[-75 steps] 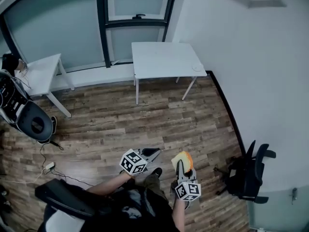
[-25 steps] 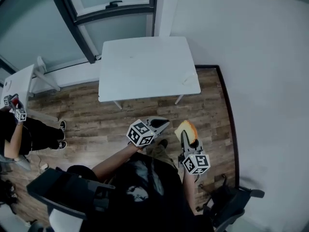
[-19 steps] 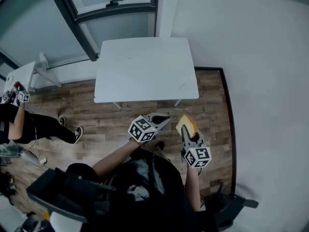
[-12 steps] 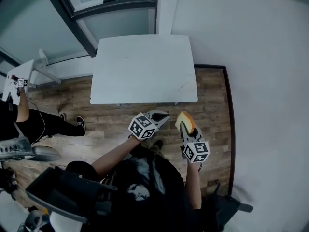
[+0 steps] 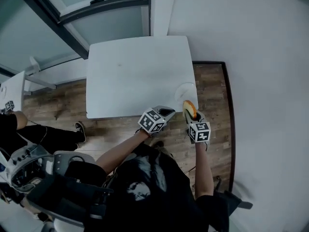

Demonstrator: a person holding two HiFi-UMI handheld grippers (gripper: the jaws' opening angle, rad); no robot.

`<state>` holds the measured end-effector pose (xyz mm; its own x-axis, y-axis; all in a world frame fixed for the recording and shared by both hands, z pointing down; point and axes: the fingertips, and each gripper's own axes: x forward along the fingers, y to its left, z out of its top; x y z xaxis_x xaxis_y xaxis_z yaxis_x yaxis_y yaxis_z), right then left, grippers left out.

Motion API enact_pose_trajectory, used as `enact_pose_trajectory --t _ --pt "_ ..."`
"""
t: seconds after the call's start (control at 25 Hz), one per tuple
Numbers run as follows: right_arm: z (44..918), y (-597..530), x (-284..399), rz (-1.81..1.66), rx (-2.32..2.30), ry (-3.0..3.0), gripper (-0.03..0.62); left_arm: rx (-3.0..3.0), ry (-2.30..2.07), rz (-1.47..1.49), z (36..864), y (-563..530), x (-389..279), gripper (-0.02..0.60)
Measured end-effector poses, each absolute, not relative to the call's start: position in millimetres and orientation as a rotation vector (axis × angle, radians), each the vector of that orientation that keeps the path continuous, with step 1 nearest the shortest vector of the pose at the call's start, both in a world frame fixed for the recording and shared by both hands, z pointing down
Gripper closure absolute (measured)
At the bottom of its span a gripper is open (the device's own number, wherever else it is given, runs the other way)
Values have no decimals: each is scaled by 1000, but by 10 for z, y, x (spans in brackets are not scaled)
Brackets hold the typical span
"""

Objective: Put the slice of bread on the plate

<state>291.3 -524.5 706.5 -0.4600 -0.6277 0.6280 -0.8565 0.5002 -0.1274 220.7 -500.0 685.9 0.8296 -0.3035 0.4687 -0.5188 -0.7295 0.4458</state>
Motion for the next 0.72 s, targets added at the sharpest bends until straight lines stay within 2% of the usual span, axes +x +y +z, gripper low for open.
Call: enact_pose_trajectory --t 0.24,0.44,0.72 --pt "7374 -5899 2977 415 1099 -2080 496 2436 -579 536 7000 -5416 2301 578" --pt "7852 -6216 3079 450 1019 -1951 496 2386 -587 558 7140 -5453 2260 578" --pt "8170 -6707 3340 -5 972 -1660 496 2314 -629 553 7249 -5309 2230 578"
